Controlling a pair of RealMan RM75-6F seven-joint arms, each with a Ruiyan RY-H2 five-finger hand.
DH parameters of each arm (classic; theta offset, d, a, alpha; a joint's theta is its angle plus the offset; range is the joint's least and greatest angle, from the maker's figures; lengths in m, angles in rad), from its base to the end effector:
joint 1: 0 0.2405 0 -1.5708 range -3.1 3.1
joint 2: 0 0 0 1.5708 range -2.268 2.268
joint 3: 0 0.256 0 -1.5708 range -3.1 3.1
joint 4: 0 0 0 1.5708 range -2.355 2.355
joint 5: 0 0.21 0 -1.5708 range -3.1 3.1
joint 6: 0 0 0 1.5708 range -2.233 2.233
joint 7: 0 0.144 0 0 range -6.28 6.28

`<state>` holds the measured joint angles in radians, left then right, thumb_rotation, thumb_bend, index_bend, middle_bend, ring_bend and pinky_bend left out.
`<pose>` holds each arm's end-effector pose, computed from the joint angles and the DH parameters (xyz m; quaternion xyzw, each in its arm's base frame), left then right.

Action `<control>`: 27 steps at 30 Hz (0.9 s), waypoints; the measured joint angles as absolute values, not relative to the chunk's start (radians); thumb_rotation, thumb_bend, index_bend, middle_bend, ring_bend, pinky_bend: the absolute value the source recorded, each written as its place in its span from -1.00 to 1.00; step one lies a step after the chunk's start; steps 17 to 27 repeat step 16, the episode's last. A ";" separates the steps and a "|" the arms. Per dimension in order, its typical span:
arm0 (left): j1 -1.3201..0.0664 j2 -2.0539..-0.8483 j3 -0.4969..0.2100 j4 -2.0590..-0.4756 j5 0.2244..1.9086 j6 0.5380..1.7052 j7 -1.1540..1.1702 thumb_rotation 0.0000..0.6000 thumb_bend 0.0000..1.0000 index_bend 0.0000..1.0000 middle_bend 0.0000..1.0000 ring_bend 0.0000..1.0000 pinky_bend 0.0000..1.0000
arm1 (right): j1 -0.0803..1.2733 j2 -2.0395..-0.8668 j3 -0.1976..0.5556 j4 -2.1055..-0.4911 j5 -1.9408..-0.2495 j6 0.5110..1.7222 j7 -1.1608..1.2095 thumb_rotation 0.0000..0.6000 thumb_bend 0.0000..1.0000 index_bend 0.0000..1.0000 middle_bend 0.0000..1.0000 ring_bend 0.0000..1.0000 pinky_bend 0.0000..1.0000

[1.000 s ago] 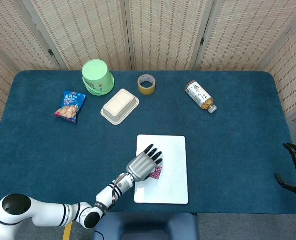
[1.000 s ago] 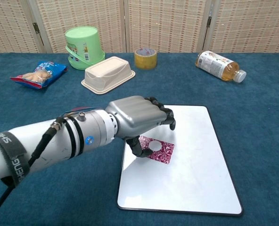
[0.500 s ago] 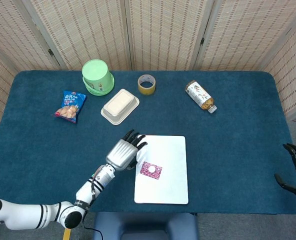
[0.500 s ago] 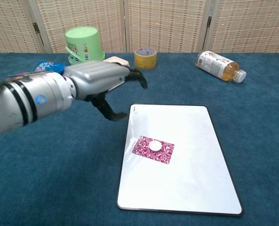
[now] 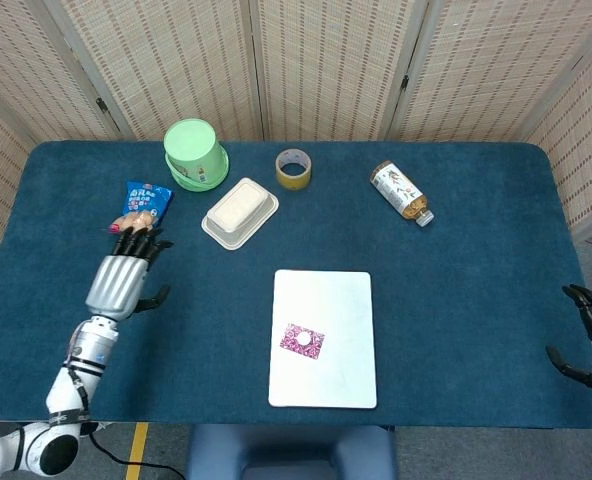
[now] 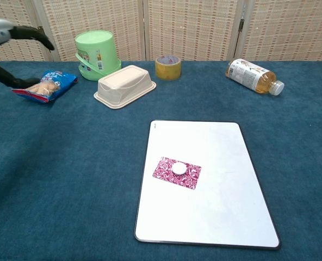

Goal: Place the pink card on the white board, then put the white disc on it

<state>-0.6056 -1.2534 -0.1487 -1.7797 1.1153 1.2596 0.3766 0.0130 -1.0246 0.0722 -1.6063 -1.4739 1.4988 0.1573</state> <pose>-0.1751 0.3164 0.0944 -0.6653 -0.3532 -0.4077 0.5162 -0.3308 -0.1628 0.1973 0.5508 -0.4168 0.3954 0.6055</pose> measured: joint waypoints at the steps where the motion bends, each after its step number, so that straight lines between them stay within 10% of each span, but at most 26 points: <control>1: -0.583 -1.236 -0.142 -1.782 1.126 1.281 0.362 1.00 -0.21 -0.54 -0.74 -0.81 -1.00 | 0.014 -1.025 0.072 -1.606 -1.474 1.498 0.158 1.00 -0.42 -0.70 -0.69 -0.76 -0.77; 27: -0.344 -1.135 -0.007 -1.774 1.316 1.492 0.306 1.00 -0.22 -0.61 -0.74 -0.83 -1.00 | 0.027 -1.030 0.071 -1.603 -1.465 1.468 0.172 1.00 -0.42 -0.69 -0.69 -0.76 -0.77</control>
